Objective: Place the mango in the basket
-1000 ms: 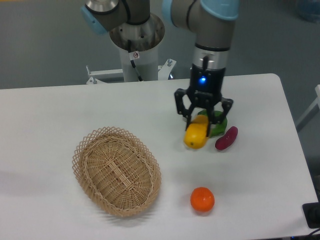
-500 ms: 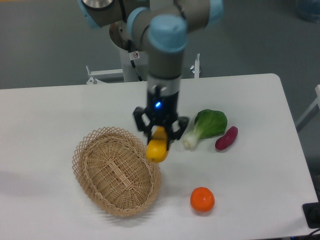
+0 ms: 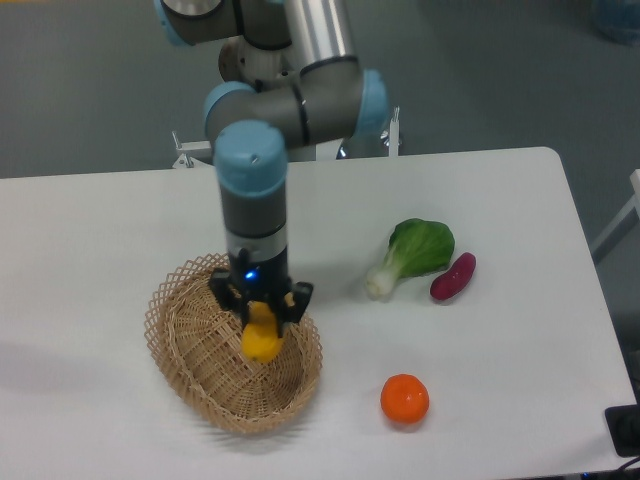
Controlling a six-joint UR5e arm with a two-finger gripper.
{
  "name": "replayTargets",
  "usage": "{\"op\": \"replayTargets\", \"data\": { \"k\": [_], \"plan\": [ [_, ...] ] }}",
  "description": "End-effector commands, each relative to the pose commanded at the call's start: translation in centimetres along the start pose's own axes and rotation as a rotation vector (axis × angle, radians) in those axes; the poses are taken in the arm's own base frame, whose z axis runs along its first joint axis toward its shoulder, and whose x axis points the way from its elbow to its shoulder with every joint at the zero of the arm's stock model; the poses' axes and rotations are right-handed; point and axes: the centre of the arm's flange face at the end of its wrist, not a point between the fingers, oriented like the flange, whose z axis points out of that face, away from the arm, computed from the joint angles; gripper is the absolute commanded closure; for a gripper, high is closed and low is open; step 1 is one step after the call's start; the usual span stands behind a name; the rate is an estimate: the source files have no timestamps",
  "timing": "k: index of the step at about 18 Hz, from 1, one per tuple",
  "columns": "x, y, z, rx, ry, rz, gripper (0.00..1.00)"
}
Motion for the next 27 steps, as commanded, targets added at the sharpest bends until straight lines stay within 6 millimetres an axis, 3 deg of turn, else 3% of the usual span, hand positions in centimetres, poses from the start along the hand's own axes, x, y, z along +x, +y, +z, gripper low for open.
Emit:
{"op": "replayTargets", "data": {
  "k": [7, 14, 17, 20, 25, 27],
  "plan": [
    [1.4, 0.0, 3.0, -0.044, 0.026, 0.02, 0.46],
    [1.9, -0.1, 3.8, -0.053, 0.033, 0.031, 0.42],
    [1.8, -0.2, 3.7, -0.053, 0.031, 0.036, 0.29],
    [1.6, -0.5, 3.4, -0.044, 0.024, 0.04, 0.02],
    [0.8, -1.7, 0.8, 0.002, -0.001, 0.039, 0.0],
    [-1.5, -2.1, -1.4, 0.036, -0.028, 0.007, 0.0]
  ]
}}
